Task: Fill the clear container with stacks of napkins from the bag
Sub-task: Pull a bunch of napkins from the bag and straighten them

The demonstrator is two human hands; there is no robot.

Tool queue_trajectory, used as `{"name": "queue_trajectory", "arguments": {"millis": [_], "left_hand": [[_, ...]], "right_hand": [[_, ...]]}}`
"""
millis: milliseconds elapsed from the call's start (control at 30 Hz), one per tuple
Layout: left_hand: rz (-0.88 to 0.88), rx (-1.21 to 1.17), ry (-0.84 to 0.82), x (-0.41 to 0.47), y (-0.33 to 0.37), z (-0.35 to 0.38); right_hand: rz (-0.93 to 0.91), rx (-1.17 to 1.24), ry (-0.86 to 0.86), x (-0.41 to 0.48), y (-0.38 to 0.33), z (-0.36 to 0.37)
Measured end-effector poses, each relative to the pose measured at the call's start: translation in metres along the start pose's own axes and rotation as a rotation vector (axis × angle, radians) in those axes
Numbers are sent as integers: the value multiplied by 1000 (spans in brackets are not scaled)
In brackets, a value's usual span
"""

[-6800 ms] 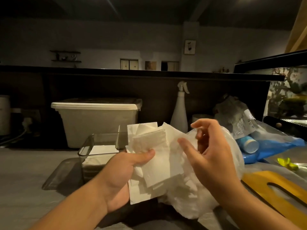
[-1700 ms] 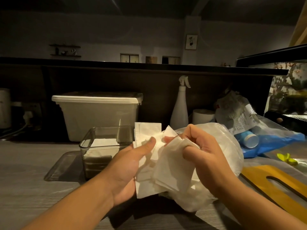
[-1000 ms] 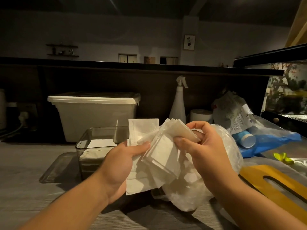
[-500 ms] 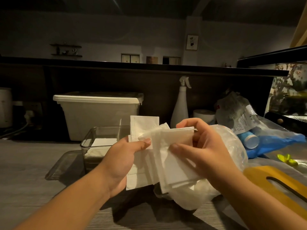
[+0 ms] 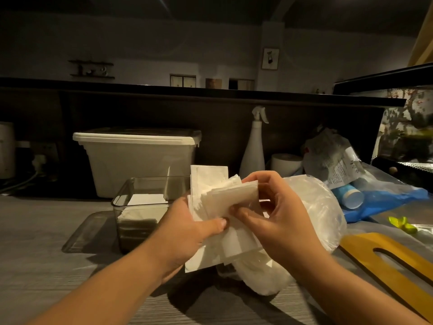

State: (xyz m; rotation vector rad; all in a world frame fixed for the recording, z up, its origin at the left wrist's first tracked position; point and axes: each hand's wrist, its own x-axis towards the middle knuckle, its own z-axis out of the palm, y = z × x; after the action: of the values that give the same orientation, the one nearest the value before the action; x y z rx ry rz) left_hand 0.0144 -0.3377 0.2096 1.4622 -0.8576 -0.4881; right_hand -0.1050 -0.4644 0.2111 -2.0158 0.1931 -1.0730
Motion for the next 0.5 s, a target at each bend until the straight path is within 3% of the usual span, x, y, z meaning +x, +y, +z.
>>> {"name": "queue_trajectory", "arguments": {"millis": [200, 500], "left_hand": [[-7, 68, 87, 4, -4, 0], [-33, -50, 9, 0, 5, 1]], "right_hand": [[95, -23, -15, 1, 2, 2], [27, -69, -62, -2, 0, 5]]}}
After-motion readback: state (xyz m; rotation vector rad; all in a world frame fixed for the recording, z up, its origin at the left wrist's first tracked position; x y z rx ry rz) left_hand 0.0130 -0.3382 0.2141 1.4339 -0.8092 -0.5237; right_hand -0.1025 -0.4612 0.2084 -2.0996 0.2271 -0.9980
